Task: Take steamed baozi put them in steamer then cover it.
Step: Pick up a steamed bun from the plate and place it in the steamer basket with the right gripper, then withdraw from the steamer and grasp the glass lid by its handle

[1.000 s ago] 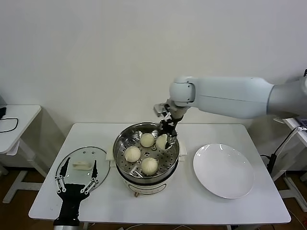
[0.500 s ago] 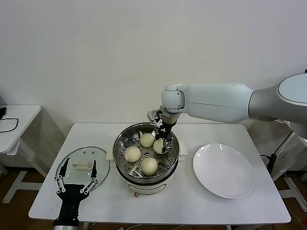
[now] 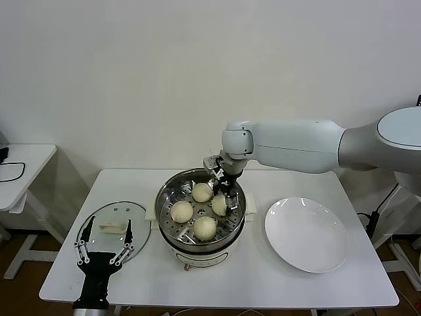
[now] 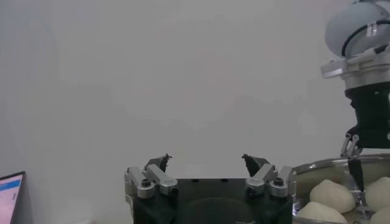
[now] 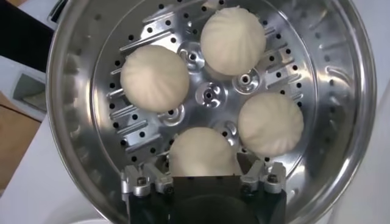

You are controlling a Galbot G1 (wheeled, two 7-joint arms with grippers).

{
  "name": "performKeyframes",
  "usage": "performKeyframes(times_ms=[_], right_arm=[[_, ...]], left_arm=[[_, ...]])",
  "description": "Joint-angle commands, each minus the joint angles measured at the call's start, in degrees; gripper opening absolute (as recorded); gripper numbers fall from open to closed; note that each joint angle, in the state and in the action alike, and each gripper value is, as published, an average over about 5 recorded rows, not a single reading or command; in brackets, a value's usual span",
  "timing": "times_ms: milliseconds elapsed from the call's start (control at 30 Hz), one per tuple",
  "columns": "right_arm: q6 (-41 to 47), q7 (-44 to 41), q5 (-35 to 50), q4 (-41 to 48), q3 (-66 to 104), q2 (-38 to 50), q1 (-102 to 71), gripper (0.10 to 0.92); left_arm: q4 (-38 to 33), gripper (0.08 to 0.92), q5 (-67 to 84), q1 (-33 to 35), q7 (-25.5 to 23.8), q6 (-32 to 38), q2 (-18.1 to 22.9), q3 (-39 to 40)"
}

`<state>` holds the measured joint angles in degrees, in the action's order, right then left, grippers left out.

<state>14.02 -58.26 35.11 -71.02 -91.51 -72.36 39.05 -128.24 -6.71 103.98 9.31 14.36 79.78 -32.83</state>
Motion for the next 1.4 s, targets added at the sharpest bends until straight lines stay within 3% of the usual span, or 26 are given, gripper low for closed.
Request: performKeyframes(times_ms=[33, 200, 467, 600, 800, 967, 1400], right_arm=[[-3.4, 5.8, 0.7, -5.6, 5.0, 5.0, 0.0, 0.822], [-11.8, 17.6, 1.3, -9.6, 9.4, 12.7, -0.5, 0.823], [-21.6, 60.0, 0.8, -15.2, 36.7, 25.7, -20.1, 0.823], [-24.9, 73.9, -0.7, -17.4, 60.9, 28.9, -41.3, 0.823], [-31.1, 80.0, -4.5, -17.2, 88.1, 25.6, -69.8, 0.823], [-31.6, 79.0, -9.4, -19.0, 104.4, 18.0, -89.7, 0.823], [-34.8, 74.6, -12.1, -23.3, 116.3, 11.6, -114.3, 0.823]], left_arm=[[-0.3, 0.823, -0.4, -0.2, 0.1, -0.6, 0.0, 0.1], [-0.8, 0.823, -0.5, -0.9, 0.2, -1.1, -0.4, 0.0], [-0.9, 0.823, -4.4, -4.6, 1.6, -3.2, -0.9, -0.9], [-0.9, 0.823, -7.3, -6.6, 2.8, -3.9, -1.6, -1.7], [-0.2, 0.823, -8.0, -8.3, 2.9, -4.4, -2.7, -2.4], [0.6, 0.823, -7.7, -8.8, 2.8, -4.4, -3.4, -2.8], [5.3, 0.823, -6.5, -9.0, 2.6, -4.2, -4.5, -2.4]])
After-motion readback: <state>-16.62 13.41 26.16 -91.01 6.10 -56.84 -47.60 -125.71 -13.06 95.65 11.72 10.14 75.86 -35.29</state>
